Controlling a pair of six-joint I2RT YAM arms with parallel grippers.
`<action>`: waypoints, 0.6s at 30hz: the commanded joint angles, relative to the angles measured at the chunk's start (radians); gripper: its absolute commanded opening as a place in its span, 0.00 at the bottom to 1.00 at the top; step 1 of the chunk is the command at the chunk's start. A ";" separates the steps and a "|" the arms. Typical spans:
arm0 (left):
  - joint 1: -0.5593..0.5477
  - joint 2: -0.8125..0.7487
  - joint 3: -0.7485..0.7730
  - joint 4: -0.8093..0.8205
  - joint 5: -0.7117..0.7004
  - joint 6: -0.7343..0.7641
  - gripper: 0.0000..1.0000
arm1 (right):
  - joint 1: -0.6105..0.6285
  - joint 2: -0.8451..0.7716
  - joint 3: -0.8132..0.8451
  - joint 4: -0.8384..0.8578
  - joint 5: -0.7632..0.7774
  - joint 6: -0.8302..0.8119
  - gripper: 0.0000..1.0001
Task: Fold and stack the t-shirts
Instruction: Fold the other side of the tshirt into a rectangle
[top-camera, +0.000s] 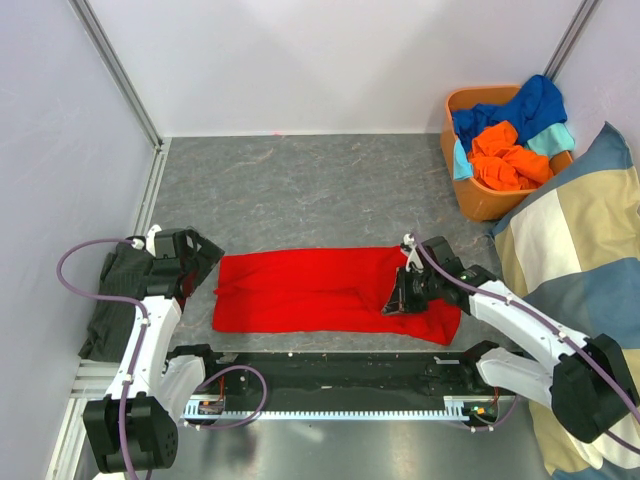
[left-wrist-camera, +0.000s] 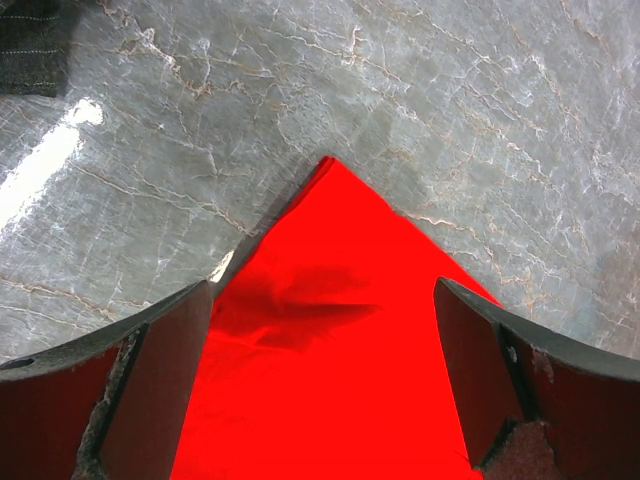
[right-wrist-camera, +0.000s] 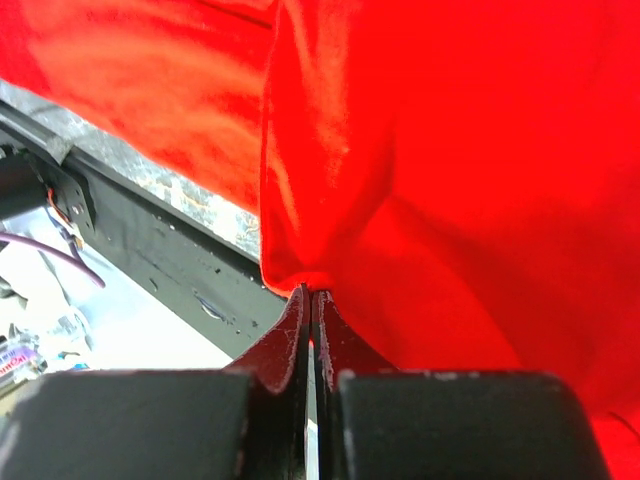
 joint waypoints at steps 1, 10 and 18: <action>0.007 0.001 -0.009 0.038 0.003 -0.024 1.00 | 0.056 0.024 -0.008 0.062 0.002 0.046 0.06; 0.005 0.002 -0.024 0.044 0.003 -0.024 1.00 | 0.139 0.081 -0.014 0.098 0.004 0.057 0.41; 0.005 -0.004 -0.021 0.048 0.004 -0.013 1.00 | 0.145 0.045 0.056 0.091 0.072 0.051 0.66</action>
